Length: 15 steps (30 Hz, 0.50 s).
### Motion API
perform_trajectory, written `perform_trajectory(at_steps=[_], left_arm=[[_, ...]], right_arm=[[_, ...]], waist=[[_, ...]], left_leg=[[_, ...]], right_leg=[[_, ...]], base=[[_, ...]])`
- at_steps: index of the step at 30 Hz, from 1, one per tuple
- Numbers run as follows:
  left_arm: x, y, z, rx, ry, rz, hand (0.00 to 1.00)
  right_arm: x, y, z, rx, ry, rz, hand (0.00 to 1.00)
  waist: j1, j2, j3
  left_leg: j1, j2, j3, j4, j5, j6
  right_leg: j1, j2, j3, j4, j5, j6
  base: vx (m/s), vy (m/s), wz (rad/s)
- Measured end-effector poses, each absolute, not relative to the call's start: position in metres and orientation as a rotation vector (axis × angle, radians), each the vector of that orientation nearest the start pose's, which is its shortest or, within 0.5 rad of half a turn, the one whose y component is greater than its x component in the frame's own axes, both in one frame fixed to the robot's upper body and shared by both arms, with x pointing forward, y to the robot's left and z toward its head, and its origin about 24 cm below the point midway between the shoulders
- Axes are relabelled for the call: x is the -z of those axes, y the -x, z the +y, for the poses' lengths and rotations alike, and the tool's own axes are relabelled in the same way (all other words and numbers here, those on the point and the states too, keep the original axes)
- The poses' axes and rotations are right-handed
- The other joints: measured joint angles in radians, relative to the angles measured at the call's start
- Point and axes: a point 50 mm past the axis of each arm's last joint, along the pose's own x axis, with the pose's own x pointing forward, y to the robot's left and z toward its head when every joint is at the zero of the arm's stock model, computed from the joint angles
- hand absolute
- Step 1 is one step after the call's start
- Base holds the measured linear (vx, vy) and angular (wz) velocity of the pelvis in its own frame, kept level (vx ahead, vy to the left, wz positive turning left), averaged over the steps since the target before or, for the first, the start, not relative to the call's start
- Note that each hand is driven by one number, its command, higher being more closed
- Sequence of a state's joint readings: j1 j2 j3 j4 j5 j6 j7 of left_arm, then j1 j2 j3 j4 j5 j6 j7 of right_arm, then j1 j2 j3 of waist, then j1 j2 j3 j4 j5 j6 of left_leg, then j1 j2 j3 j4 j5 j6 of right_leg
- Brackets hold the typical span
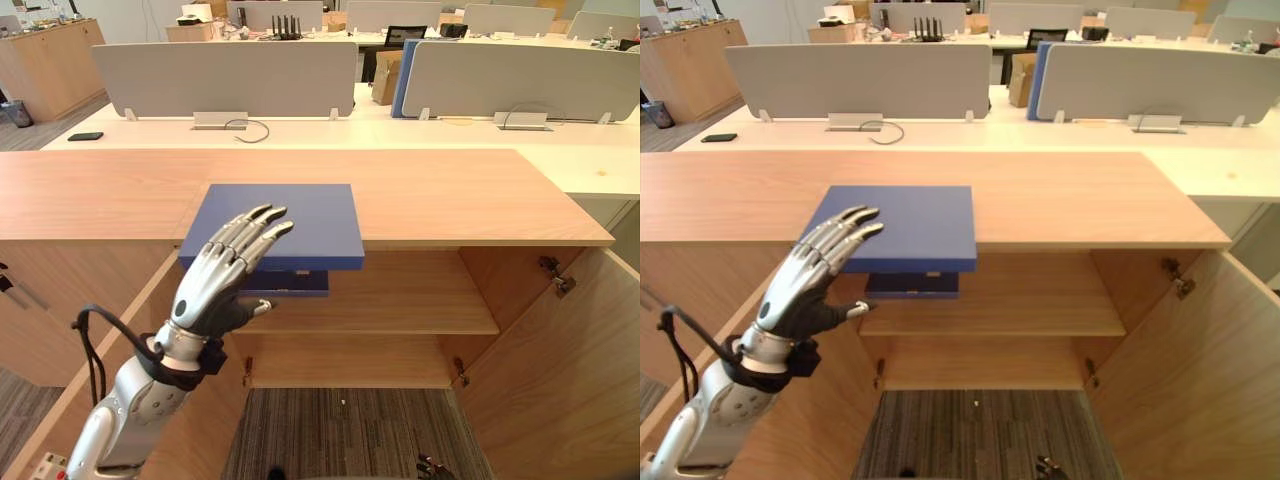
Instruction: Walk over to the cabinet, pick up the folder, carry it to the office cabinet, place the folder inside the office cabinet, then close the office cabinet door
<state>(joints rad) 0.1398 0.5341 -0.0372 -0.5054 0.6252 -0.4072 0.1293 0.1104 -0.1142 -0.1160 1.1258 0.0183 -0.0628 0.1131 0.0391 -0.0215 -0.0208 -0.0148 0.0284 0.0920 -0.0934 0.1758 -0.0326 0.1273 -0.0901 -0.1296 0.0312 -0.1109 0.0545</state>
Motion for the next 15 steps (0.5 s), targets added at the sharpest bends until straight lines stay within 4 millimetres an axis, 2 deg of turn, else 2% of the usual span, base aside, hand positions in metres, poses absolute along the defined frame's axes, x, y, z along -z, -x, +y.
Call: perform_trajectory(at_steps=[6, 15], left_arm=[[-0.129, -0.205, 0.172, 0.181, -1.14, -0.678, 0.0], [-0.116, -0.214, 0.179, 0.101, -1.169, -0.605, 0.0]], right_arm=[[0.166, -0.071, -0.204, 0.109, -0.043, 1.157, 0.0], [0.166, -0.071, -0.203, 0.11, -0.042, 1.154, 0.0]], waist=[[-0.002, -0.002, 0.003], [-0.014, -0.003, 0.003]], left_leg=[[0.014, -0.005, 0.001, 0.0, -0.006, 0.001], [0.022, -0.008, 0.003, 0.0, -0.018, -0.004]], right_leg=[[0.016, -0.005, 0.0, -0.009, -0.004, -0.005], [0.03, -0.008, 0.0, -0.023, -0.005, -0.003]], base=[[0.0, 0.0, 0.0], [0.0, 0.0, 0.0]])
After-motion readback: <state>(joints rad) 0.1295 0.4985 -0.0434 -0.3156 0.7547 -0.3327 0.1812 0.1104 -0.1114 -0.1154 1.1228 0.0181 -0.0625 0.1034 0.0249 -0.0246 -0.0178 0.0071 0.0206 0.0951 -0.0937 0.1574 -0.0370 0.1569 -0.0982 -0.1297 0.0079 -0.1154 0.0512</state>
